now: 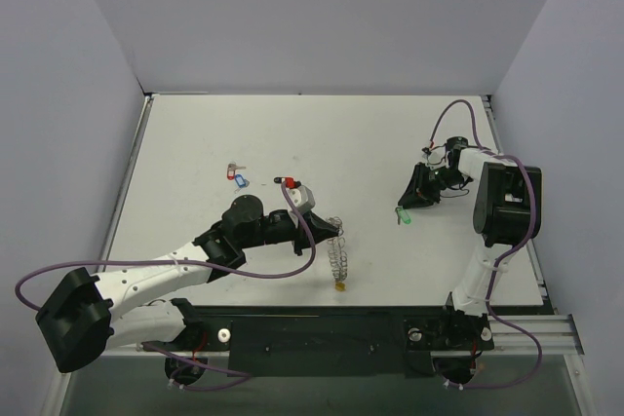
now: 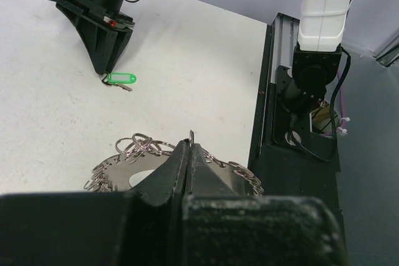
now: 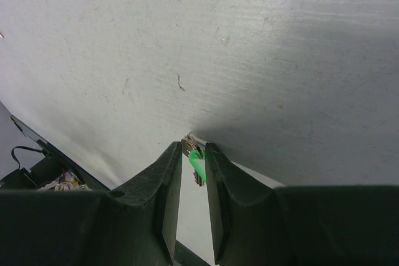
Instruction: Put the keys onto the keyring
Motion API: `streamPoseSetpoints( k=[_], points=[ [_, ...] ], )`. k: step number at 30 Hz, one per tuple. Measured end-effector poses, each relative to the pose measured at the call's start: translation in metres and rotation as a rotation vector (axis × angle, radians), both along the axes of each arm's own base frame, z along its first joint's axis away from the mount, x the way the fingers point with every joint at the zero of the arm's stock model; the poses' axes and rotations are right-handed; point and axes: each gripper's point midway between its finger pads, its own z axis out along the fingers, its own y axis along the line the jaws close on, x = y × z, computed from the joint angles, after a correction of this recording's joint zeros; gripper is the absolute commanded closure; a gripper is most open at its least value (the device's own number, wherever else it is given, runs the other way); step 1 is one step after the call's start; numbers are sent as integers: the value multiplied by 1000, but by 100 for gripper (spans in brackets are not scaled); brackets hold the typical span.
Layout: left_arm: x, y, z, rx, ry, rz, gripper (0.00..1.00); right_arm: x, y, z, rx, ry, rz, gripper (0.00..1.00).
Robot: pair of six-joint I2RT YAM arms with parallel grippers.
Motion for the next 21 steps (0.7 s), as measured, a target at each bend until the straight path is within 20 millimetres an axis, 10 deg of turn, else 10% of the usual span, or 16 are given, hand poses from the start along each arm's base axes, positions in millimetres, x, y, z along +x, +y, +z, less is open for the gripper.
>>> streamPoseSetpoints(
  k=[21],
  points=[
    [0, 0, 0, -1, 3, 0, 100, 0, 0, -3, -63, 4, 22, 89]
  ],
)
